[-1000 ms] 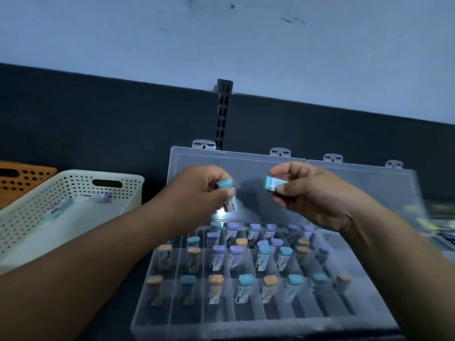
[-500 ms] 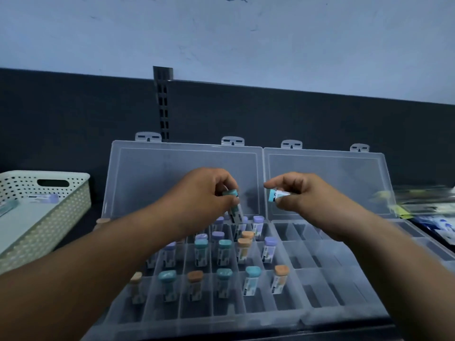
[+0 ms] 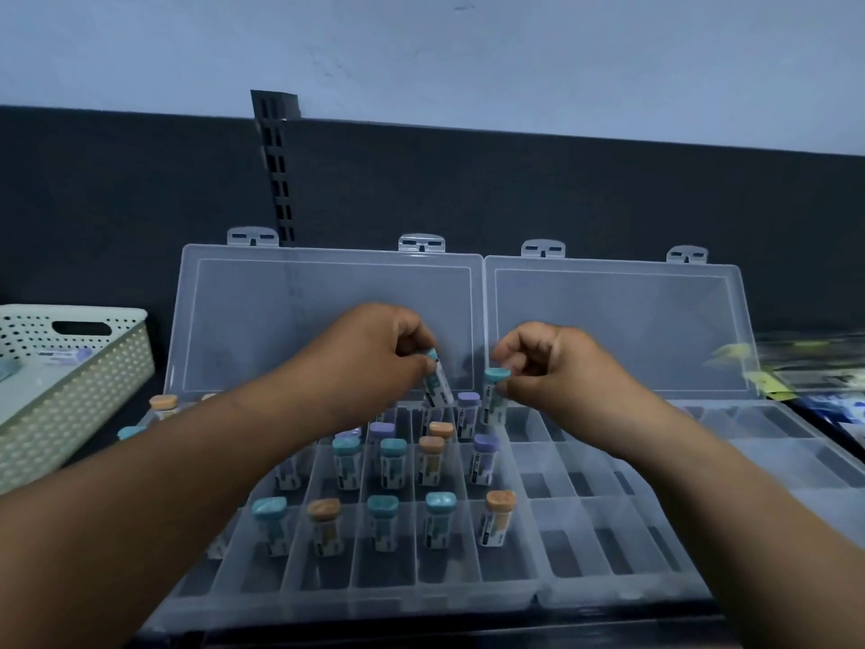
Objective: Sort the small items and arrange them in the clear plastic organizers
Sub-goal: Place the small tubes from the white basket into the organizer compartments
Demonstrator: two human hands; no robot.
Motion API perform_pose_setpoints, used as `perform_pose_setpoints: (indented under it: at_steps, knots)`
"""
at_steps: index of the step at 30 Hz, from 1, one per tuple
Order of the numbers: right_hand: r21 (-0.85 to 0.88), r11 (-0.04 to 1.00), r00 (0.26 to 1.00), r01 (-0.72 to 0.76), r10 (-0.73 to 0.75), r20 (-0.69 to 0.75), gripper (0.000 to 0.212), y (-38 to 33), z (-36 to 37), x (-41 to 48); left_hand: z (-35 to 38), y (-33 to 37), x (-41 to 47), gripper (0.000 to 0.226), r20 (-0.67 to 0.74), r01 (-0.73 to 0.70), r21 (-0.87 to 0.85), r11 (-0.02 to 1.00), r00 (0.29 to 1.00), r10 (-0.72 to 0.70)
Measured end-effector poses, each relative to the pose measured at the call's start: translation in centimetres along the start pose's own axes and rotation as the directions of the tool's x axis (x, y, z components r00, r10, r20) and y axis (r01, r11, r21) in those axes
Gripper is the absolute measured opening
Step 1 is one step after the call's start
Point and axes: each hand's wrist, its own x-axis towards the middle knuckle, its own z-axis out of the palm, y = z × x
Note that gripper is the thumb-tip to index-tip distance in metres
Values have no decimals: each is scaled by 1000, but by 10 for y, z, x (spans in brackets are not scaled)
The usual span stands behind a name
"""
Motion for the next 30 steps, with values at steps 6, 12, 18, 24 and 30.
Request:
perform_pose_setpoints:
  at_steps: [6,12,18,24,30]
  knots:
    - [-221,975,998,9,6,69,25,10,8,11,0,2,-3,4,-7,21,12,1000,1000,-21]
    - [-367,930,983,19,51,178,22,15,17,13,-5,1,-8,4,-10,40,22,999,999,-40]
    - [-380,925,964,-6,107,243,16,17,18,14,-6,1,-11,6,-4,45,34,998,999,-45]
    - [-406,914,970,14,87,228,17,13,11,13,-4,4,-13,10,16,38,51,998,999,-39]
    - [-244,968,995,58,-37,92,6,-2,4,5,-1,9,-15,14,-6,13,59,998,1000,-12]
